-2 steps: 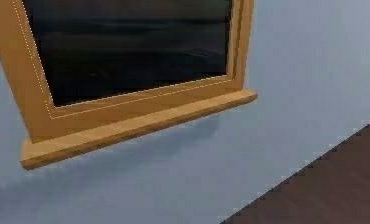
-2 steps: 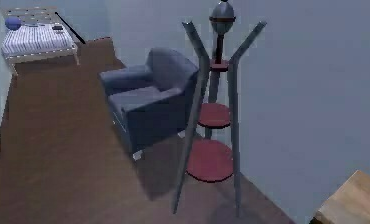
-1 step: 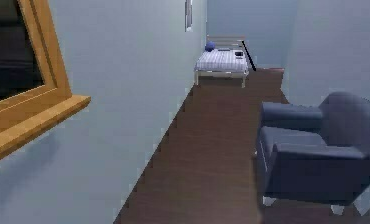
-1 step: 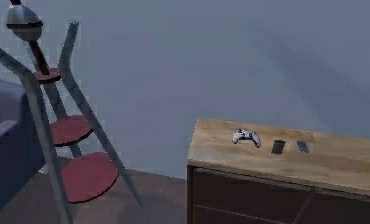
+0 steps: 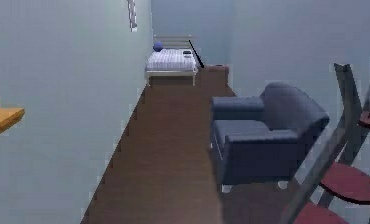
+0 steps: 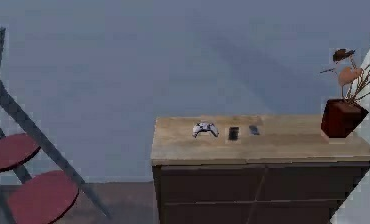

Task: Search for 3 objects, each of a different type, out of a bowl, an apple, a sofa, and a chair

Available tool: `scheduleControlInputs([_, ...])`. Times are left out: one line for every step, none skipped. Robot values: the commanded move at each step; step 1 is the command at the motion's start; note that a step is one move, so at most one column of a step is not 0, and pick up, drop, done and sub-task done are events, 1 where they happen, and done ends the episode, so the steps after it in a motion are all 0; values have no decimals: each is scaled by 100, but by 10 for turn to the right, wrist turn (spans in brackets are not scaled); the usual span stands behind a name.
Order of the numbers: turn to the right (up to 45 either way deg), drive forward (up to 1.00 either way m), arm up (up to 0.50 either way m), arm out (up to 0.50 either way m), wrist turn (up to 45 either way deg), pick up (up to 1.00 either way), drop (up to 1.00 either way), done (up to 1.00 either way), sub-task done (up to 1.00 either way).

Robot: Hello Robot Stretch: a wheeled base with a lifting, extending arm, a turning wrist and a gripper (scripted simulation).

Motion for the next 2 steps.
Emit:
scheduleControlInputs([0,100,0,0,0,0,0,0,0])
scheduleControlInputs([30,0,0,0,0,0,0,0,0])
